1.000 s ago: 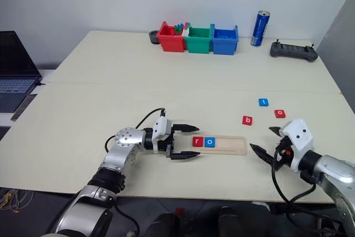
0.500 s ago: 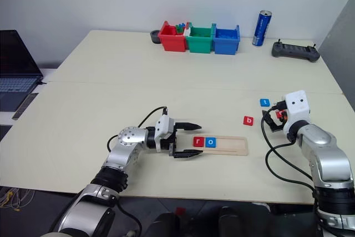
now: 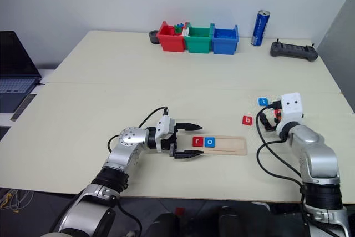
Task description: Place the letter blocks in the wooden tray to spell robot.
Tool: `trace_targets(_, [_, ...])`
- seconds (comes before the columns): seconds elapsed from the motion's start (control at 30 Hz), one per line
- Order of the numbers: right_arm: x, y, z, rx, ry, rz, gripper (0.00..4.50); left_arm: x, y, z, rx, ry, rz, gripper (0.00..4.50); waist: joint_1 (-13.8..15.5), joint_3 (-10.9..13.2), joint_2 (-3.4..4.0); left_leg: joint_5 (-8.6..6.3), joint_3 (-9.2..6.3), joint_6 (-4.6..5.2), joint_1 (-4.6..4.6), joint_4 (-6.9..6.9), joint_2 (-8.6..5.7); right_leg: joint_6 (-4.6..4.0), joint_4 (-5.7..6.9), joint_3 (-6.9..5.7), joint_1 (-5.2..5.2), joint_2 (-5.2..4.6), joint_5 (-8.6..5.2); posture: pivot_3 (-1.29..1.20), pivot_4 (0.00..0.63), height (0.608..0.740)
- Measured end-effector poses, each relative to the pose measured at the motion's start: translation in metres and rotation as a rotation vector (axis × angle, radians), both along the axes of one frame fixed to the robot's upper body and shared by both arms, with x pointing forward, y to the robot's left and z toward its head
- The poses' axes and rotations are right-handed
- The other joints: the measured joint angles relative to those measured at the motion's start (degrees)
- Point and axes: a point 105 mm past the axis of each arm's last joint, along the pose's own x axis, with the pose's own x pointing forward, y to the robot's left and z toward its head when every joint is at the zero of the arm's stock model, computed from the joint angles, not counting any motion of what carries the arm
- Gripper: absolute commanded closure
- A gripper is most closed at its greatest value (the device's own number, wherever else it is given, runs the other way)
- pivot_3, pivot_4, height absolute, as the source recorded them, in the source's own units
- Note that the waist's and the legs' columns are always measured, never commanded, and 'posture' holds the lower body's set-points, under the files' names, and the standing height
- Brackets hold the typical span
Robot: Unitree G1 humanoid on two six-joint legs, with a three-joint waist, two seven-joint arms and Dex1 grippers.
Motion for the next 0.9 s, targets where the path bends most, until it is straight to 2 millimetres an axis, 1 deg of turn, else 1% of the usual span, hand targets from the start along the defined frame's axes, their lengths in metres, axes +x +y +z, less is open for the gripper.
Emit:
trace_targets(0.17, [-0.009,0.031,-0.006,0.070,0.055,0.027,0.00,-0.001,0.000,0.000,0.002,-0.011,-0.011,0.05,0.01,-0.01,0.01,0.00,-0.04,0.00,-0.11,0.01,0.00,0.00,0.03,-0.03,-0.12,0.00,0.00,0.00,0.150,0.740])
trace_targets(0.27, [-0.013,0.047,-0.016,0.091,0.101,0.034,0.00,-0.002,0.000,0.001,0.003,-0.013,-0.015,0.05,-0.08,-0.01,0.02,0.00,-0.03,0.00,-0.18,0.02,-0.01,-0.01,0.07,-0.02,-0.22,0.00,0.00,0.00,0.150,0.740])
trace_targets(0.37, [-0.015,0.059,-0.025,0.069,0.134,0.044,0.00,-0.002,0.000,0.001,0.003,-0.013,-0.015,0.05,-0.20,-0.01,0.02,0.00,-0.02,0.00,-0.19,0.02,-0.01,0.00,0.07,-0.02,-0.24,0.00,0.00,0.00,0.150,0.740])
trace_targets(0.43, [-0.014,0.062,-0.030,0.049,0.147,0.042,0.00,-0.002,0.000,0.001,0.003,-0.014,-0.015,0.05,-0.31,-0.02,0.03,0.00,-0.03,0.00,-0.19,0.02,-0.01,-0.01,0.07,-0.02,-0.24,0.00,0.00,0.00,0.150,0.740])
trace_targets(0.5, [-0.013,0.062,-0.030,0.041,0.144,0.028,0.00,-0.002,0.001,0.001,0.003,-0.014,-0.015,0.05,-0.45,-0.02,0.03,0.00,-0.03,0.00,-0.19,0.01,0.00,-0.01,0.07,-0.02,-0.24,0.00,0.00,0.00,0.150,0.740])
trace_targets(0.9, [0.002,0.063,-0.028,0.057,0.131,-0.032,0.00,-0.002,0.004,0.003,0.014,-0.028,-0.013,0.05,-0.99,-0.03,0.04,0.00,-0.04,0.00,-0.18,0.01,0.00,-0.01,0.10,-0.03,-0.24,0.01,0.00,0.00,0.150,0.740])
